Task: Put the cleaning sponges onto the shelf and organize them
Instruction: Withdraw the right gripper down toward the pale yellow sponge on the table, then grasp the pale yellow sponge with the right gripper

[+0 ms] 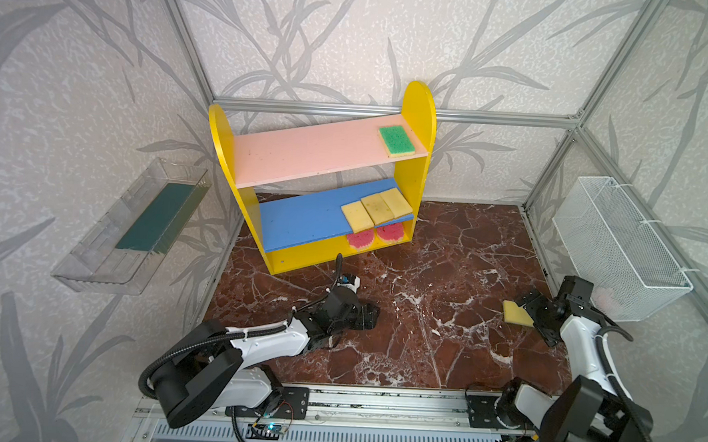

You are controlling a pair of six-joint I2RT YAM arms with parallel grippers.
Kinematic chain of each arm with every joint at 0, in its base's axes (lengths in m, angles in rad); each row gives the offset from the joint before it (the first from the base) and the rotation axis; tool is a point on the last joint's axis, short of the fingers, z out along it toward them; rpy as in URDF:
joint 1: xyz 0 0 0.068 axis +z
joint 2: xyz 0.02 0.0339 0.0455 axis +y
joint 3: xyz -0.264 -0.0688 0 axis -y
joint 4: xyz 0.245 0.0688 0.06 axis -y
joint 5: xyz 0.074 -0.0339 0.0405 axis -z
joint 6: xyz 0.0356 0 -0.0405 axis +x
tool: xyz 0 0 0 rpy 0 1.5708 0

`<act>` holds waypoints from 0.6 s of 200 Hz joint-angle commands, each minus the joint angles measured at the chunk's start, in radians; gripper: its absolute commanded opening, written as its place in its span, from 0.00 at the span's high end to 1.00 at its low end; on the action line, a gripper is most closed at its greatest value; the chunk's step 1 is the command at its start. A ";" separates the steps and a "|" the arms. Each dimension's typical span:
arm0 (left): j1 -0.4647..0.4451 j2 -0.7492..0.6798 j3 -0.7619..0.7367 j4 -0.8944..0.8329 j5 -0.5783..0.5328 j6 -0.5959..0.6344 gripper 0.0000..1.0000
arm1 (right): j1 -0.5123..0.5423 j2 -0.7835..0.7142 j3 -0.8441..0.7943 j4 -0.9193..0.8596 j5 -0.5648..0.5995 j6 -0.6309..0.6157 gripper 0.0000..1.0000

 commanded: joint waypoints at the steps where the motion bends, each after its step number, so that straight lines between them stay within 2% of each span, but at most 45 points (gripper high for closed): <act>1: -0.001 -0.007 -0.012 0.058 0.021 -0.009 0.11 | -0.024 0.054 0.002 0.029 -0.037 0.018 0.01; 120: 0.000 0.005 -0.042 0.118 0.004 -0.022 0.11 | -0.010 0.249 0.068 0.118 -0.082 -0.032 0.01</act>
